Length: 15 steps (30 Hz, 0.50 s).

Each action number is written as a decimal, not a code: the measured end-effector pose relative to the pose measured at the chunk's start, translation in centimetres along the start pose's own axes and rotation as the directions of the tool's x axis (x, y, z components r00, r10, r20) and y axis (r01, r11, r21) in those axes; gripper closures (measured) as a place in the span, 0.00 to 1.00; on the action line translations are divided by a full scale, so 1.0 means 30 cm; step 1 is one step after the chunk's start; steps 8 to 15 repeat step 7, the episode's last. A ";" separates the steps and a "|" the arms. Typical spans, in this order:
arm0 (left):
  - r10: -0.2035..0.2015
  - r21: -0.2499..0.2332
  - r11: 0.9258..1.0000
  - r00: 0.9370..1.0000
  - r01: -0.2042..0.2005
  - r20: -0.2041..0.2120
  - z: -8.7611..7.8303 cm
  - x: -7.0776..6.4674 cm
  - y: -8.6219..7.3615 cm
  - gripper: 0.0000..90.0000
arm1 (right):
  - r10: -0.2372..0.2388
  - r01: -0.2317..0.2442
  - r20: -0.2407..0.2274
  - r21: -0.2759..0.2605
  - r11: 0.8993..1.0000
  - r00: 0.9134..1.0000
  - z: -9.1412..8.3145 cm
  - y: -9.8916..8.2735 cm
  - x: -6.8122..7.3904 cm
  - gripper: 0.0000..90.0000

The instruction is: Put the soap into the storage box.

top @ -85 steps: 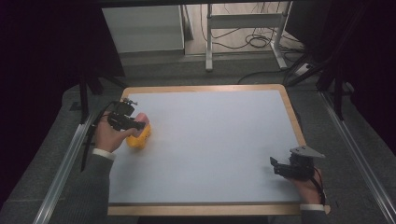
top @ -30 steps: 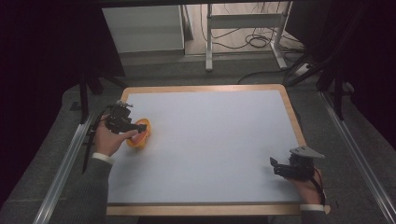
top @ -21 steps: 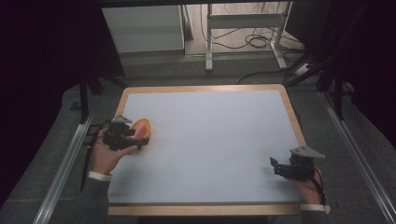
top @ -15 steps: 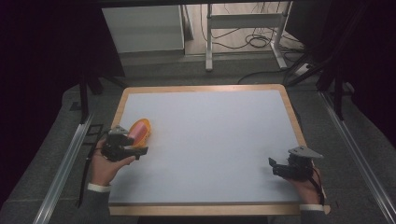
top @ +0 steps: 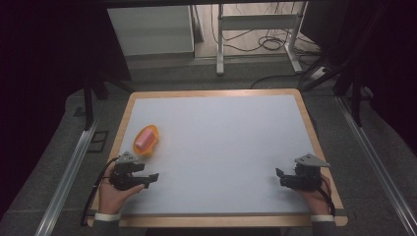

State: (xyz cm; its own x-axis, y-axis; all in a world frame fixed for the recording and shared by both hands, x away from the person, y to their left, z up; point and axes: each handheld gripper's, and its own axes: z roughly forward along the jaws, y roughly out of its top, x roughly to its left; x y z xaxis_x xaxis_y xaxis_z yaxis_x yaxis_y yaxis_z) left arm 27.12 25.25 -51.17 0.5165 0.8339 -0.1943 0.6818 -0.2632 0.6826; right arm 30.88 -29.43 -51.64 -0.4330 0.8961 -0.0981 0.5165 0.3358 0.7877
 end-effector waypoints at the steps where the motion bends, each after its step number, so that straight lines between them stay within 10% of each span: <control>1: -0.001 0.009 1.000 1.000 0.002 -0.017 0.002 0.009 -0.006 0.29 | -0.003 0.003 -0.005 0.002 1.000 1.000 0.002 0.003 0.008 0.10; 15: -0.023 -0.016 1.000 0.999 0.022 -0.025 -0.002 0.024 -0.012 0.30 | -0.006 0.005 -0.049 -0.016 1.000 0.999 0.001 0.022 0.042 0.10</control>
